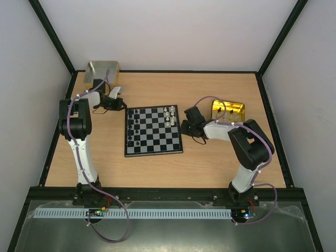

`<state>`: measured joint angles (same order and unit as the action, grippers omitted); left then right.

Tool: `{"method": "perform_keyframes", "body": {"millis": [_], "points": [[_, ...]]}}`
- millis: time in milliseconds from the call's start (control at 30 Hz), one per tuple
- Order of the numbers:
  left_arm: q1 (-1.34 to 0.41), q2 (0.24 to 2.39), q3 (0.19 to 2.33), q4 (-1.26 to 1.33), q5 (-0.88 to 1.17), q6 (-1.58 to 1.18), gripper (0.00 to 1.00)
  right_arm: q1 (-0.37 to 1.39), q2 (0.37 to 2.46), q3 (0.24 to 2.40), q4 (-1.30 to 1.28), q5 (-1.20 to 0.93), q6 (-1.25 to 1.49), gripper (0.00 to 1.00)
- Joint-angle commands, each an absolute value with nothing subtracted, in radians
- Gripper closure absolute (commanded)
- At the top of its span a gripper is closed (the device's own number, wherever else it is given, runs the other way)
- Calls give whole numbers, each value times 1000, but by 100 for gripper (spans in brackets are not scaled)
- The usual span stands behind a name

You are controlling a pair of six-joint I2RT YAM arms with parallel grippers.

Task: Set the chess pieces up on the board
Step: Move the chessboard to the center of the board.

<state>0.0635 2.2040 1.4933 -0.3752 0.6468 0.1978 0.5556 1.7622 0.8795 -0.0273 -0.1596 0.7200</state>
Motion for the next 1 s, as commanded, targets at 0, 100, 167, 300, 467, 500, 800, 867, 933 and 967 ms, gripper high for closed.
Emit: {"method": "perform_keyframes", "body": {"millis": [0, 100, 167, 300, 467, 500, 800, 867, 933, 967], "points": [[32, 2190, 1442, -426, 634, 199, 98, 564, 1738, 841, -56, -168, 733, 98], [21, 2170, 1417, -424, 632, 203, 98, 573, 1721, 828, -57, -170, 740, 98], [13, 2154, 1399, -421, 630, 203, 98, 583, 1711, 818, -55, -172, 748, 98], [6, 2130, 1361, -418, 626, 205, 98, 619, 1683, 797, -61, -165, 767, 98], [6, 2107, 1328, -417, 619, 213, 98, 668, 1623, 759, -73, -144, 795, 98], [5, 2101, 1320, -417, 619, 215, 98, 671, 1613, 752, -76, -139, 798, 98], [5, 2046, 1228, -391, 614, 221, 98, 671, 1575, 727, -104, -99, 793, 98], [5, 2036, 1212, -379, 609, 220, 98, 672, 1584, 731, -105, -95, 792, 98], [8, 2027, 1202, -369, 591, 220, 98, 672, 1594, 735, -105, -86, 793, 98], [12, 2020, 1197, -364, 580, 219, 98, 672, 1598, 738, -106, -80, 792, 98]]}}
